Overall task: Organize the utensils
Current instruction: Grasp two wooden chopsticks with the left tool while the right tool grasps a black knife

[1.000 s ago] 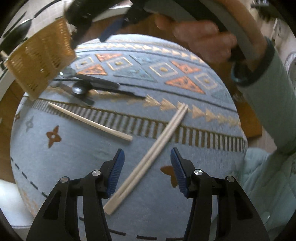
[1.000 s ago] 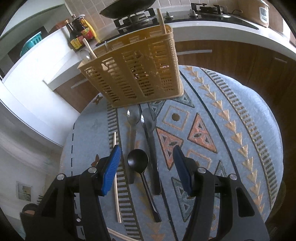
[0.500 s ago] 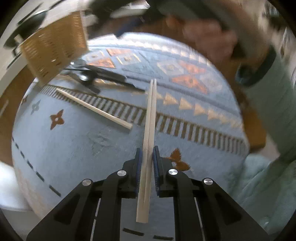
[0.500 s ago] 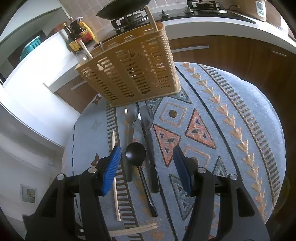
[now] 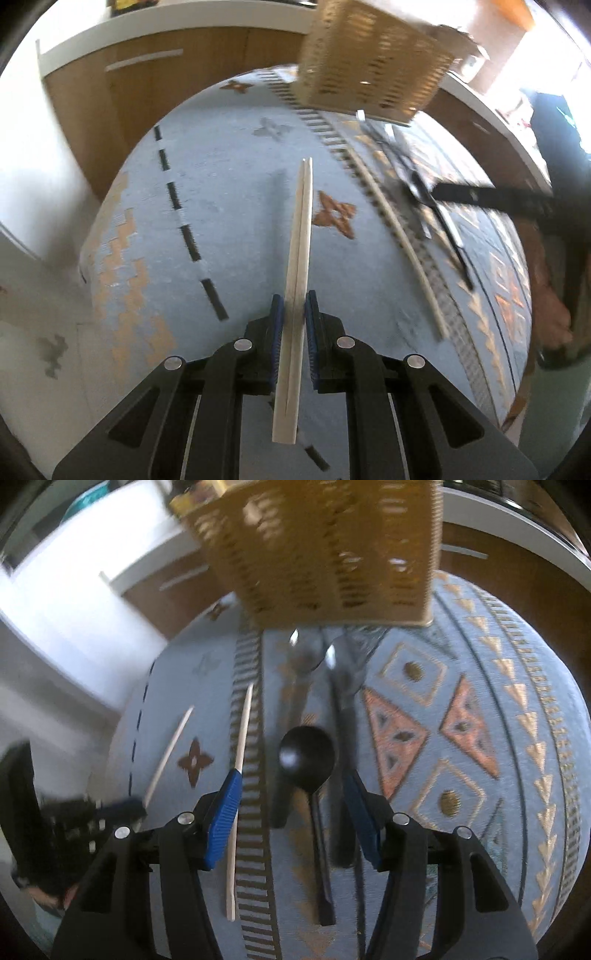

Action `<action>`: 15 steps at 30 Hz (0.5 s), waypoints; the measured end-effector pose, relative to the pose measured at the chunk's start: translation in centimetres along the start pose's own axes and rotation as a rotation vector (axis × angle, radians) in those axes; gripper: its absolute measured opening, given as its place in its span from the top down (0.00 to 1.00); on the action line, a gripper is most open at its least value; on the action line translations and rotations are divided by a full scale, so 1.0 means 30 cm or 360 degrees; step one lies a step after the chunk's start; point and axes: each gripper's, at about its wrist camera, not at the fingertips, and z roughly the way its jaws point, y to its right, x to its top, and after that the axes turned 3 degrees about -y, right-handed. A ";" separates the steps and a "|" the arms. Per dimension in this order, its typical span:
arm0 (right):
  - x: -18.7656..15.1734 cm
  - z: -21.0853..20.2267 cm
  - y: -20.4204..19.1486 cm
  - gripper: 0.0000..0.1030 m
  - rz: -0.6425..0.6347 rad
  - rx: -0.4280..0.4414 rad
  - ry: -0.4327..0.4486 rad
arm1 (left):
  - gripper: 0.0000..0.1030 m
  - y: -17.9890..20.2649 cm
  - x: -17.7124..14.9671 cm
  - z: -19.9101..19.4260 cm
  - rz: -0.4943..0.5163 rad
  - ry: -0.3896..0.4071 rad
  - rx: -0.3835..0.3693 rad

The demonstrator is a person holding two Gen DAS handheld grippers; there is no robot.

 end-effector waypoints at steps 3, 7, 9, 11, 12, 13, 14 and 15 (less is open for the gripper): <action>-0.020 0.016 -0.009 0.65 -0.0052 0.0016 -0.0055 | 0.90 0.005 0.017 0.000 -0.0017 0.0011 0.0012; -0.026 0.032 -0.016 0.68 -0.0079 -0.0043 -0.0077 | 0.89 0.007 0.026 -0.007 -0.0023 0.0007 0.0014; -0.031 0.053 -0.005 0.67 -0.0076 -0.0068 -0.0107 | 0.88 0.010 0.022 -0.007 -0.0033 -0.0004 -0.0001; -0.029 0.053 -0.004 0.68 -0.0073 -0.0058 -0.0109 | 0.85 -0.002 0.048 0.006 -0.0041 -0.0033 -0.0045; -0.023 0.052 -0.004 0.68 -0.0076 -0.0064 -0.0110 | 0.82 -0.004 0.067 0.022 -0.0040 -0.0046 -0.0062; -0.010 0.056 -0.005 0.68 -0.0083 -0.0087 -0.0114 | 0.78 -0.006 0.084 0.028 -0.0024 -0.0071 -0.0090; 0.003 0.063 -0.007 0.67 -0.0090 -0.0103 -0.0125 | 0.77 -0.006 0.104 0.032 -0.0010 -0.0083 -0.0102; 0.017 0.068 -0.011 0.67 -0.0101 -0.0116 -0.0134 | 0.75 -0.004 0.126 0.039 0.0012 -0.0096 -0.0088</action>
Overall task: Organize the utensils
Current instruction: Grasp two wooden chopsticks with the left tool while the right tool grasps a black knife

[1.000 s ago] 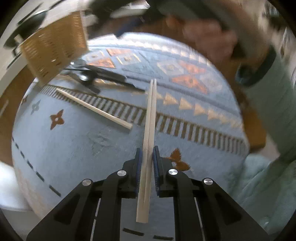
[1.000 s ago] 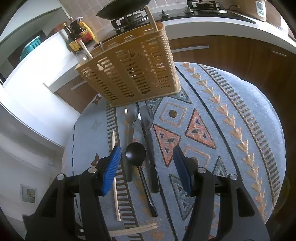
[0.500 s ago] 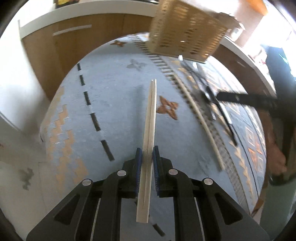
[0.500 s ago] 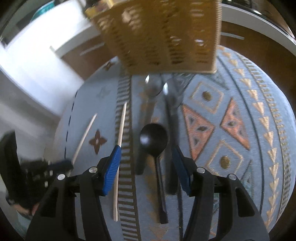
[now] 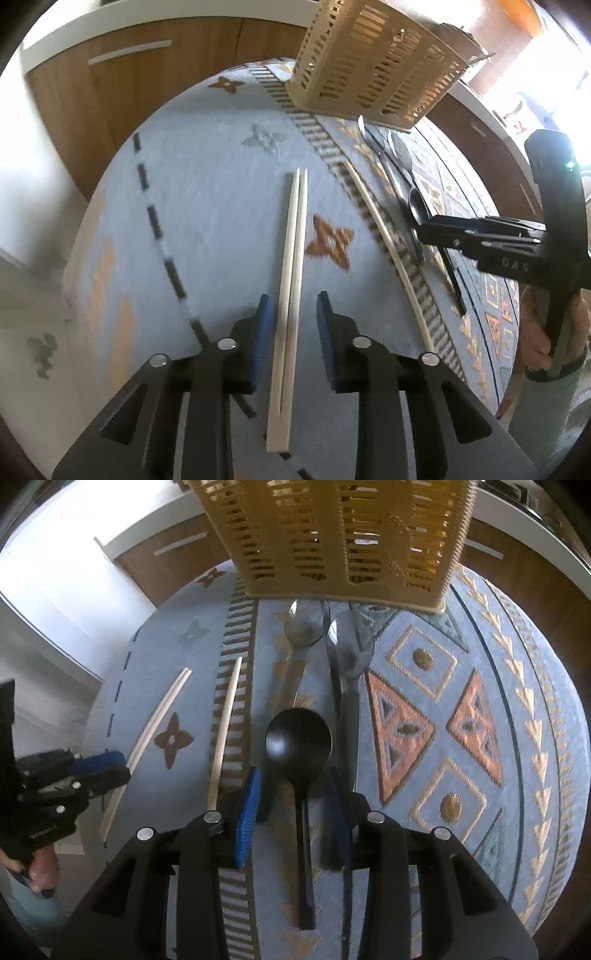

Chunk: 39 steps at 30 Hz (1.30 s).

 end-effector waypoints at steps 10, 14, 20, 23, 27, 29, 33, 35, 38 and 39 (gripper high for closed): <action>0.091 0.022 -0.010 0.67 -0.0037 -0.0041 -0.0104 | 0.55 0.103 0.167 0.088 0.0379 -0.0265 0.0095; 0.145 0.059 -0.057 0.67 -0.0089 -0.0107 -0.0173 | 0.62 0.146 0.184 0.111 0.0522 -0.0327 0.0221; 0.164 0.085 -0.097 0.82 -0.0136 -0.0127 -0.0138 | 0.89 0.121 0.190 0.101 0.0478 -0.0265 0.0264; 0.151 0.090 -0.085 0.91 -0.0095 -0.0036 -0.0120 | 0.90 0.105 0.177 0.087 0.0439 -0.0190 0.0245; 0.135 0.068 -0.064 0.95 -0.0073 0.0027 -0.0052 | 0.91 0.075 0.155 0.059 0.0321 -0.0084 0.0130; 0.125 0.054 -0.047 0.95 -0.0042 0.0070 -0.0016 | 0.91 0.063 0.145 0.038 0.0290 -0.0032 0.0096; 0.104 0.016 -0.043 0.95 -0.0040 0.0127 0.0100 | 0.91 0.082 0.116 -0.024 0.0257 0.0097 0.0059; 0.094 -0.014 -0.045 0.96 -0.0038 0.0128 0.0157 | 0.91 0.092 0.111 -0.072 0.0246 0.0193 0.0044; 0.079 -0.085 -0.061 0.96 -0.0040 0.0127 0.0265 | 0.91 0.100 0.113 -0.154 0.0224 0.0341 -0.0005; 0.082 -0.117 -0.069 0.96 -0.0037 0.0117 0.0319 | 0.91 0.103 0.119 -0.182 0.0220 0.0396 -0.0009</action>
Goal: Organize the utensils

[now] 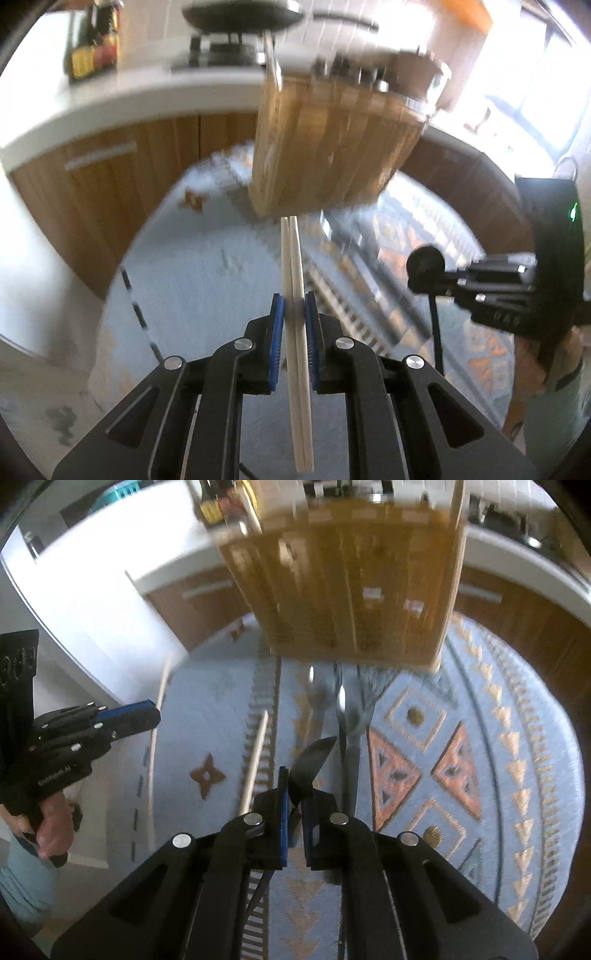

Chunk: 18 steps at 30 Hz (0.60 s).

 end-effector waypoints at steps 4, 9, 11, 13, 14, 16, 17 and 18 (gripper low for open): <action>0.038 -0.114 -0.021 0.95 0.0000 -0.0033 0.0184 | 0.95 0.016 0.069 -0.103 -0.0027 0.0176 -0.0064; 0.111 -0.301 -0.035 0.95 -0.0022 -0.0069 0.0475 | 1.00 0.053 0.175 -0.225 -0.0047 0.0458 -0.0150; 0.136 -0.359 -0.027 0.95 -0.0031 -0.0059 0.0552 | 1.00 0.072 0.224 -0.253 -0.0013 0.0550 -0.0141; 0.151 -0.392 -0.021 0.96 -0.0039 -0.0053 0.0576 | 1.00 0.079 0.262 -0.233 0.0005 0.0517 -0.0128; 0.154 -0.394 -0.018 0.96 -0.0038 -0.0051 0.0581 | 1.00 0.067 0.271 -0.217 -0.0008 0.0488 -0.0150; 0.150 -0.383 0.000 0.95 -0.0025 -0.0022 0.0561 | 0.97 0.031 0.264 -0.177 -0.0048 0.0411 -0.0184; 0.144 -0.374 0.007 0.95 -0.0019 -0.0014 0.0544 | 0.95 0.010 0.252 -0.162 -0.0078 0.0392 -0.0155; 0.134 -0.364 0.020 0.95 -0.0010 -0.0010 0.0529 | 0.87 -0.013 0.240 -0.148 -0.0103 0.0374 -0.0123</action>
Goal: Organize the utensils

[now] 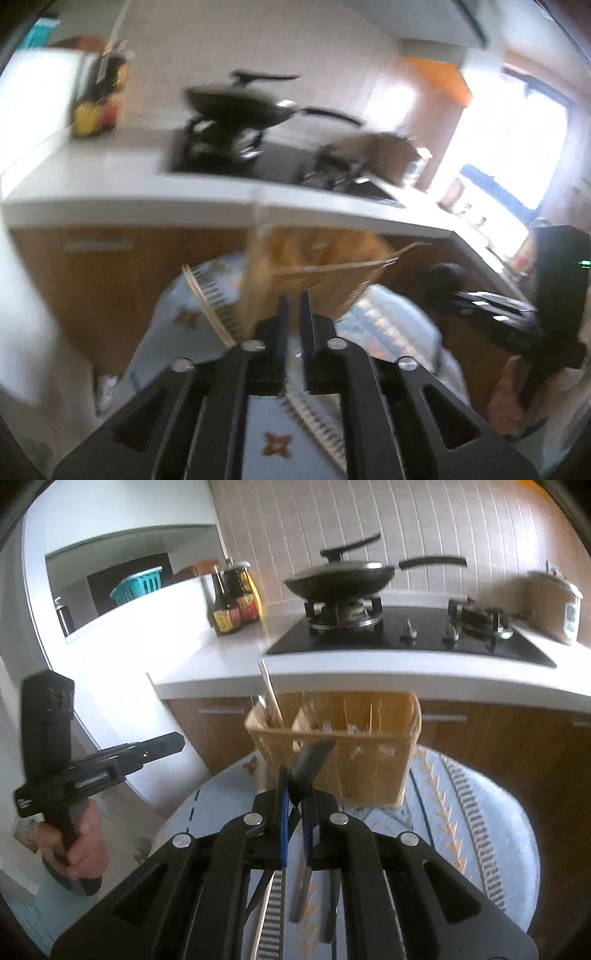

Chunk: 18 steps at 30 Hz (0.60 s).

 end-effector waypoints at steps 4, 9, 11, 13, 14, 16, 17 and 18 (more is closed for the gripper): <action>-0.051 0.060 0.044 0.95 0.0080 0.0025 -0.0105 | 0.85 -0.144 -0.035 0.093 -0.0151 -0.0140 0.0094; -0.081 0.090 0.062 0.95 0.0107 0.0038 -0.0150 | 0.65 -0.282 -0.017 0.247 -0.0335 -0.0263 0.0085; -0.087 0.090 0.066 0.95 0.0105 0.0033 -0.0161 | 0.61 -0.307 0.007 0.313 -0.0388 -0.0279 0.0061; -0.092 0.096 0.081 0.95 0.0114 0.0029 -0.0173 | 0.59 -0.310 0.018 0.372 -0.0393 -0.0296 0.0080; -0.093 0.101 0.090 0.95 0.0124 0.0026 -0.0178 | 0.58 -0.305 0.025 0.411 -0.0373 -0.0313 0.0113; -0.099 0.109 0.116 0.95 0.0156 0.0030 -0.0194 | 0.54 -0.290 0.025 0.477 -0.0311 -0.0359 0.0190; -0.101 0.110 0.121 0.95 0.0166 0.0029 -0.0197 | 0.54 -0.287 0.021 0.502 -0.0294 -0.0375 0.0232; -0.104 0.111 0.130 0.95 0.0174 0.0028 -0.0199 | 0.54 -0.281 0.010 0.528 -0.0277 -0.0380 0.0271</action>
